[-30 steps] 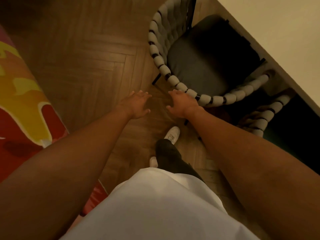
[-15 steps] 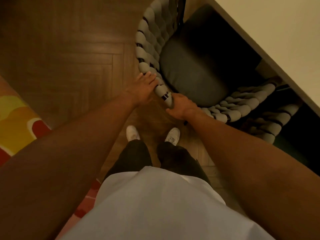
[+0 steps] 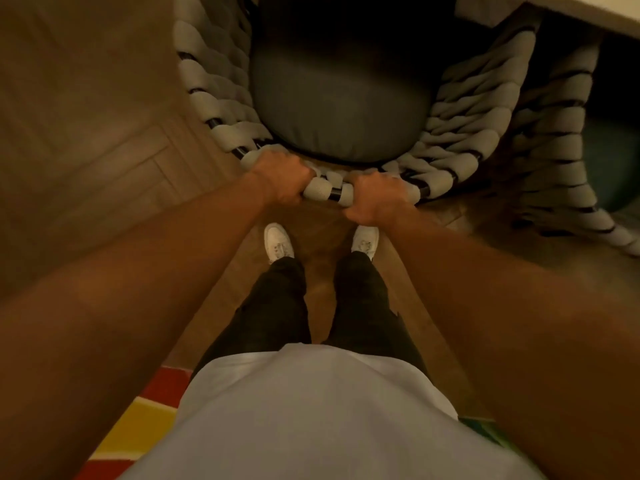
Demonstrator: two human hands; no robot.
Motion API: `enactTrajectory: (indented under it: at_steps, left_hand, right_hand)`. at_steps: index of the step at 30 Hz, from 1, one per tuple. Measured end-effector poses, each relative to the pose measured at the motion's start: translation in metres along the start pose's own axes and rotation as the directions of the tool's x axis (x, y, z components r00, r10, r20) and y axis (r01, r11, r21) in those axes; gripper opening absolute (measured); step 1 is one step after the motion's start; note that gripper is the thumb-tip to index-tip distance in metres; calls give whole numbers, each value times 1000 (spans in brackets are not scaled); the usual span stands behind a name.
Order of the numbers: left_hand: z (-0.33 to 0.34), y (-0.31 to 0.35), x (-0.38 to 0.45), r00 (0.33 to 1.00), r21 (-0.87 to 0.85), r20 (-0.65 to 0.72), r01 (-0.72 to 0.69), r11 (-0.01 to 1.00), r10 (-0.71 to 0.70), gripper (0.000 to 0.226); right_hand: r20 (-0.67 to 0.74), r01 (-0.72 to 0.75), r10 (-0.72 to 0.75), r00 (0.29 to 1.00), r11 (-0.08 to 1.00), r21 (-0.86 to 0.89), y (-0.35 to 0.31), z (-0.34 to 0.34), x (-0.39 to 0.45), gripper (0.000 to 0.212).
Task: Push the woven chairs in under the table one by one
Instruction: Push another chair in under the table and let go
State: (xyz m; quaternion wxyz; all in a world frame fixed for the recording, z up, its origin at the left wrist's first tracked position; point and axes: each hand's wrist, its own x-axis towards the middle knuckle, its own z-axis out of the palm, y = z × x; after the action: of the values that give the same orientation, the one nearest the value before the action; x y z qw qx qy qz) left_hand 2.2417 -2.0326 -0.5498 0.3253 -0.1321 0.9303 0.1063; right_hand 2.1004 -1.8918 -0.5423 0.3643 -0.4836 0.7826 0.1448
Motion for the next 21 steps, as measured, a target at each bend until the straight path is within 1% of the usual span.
enactTrajectory:
  at_steps: [5, 8, 11, 17, 21]
  left_hand:
    - [2, -13, -12, 999, 67, 20, -35, 997, 34, 36]
    - [10, -17, -19, 999, 96, 43, -16, 995, 12, 38]
    - [14, -14, -19, 999, 117, 34, 19, 993, -23, 37]
    - [9, -11, -12, 998, 109, 14, 53, 993, -55, 37]
    - [-1, -9, -1, 997, 71, 9, 77, 995, -78, 39]
  right_hand:
    - [-33, -3, 4, 999, 1000, 6, -23, 6, -6, 51]
    - [-46, 5, -4, 999, 1000, 15, -36, 13, -11, 50]
    - [-50, 23, -22, 999, 1000, 21, -38, 13, -13, 50]
    - [-45, 60, -60, 997, 998, -1, -27, 3, -8, 45]
    - [-37, 49, -50, 998, 999, -11, -18, -9, 0, 50]
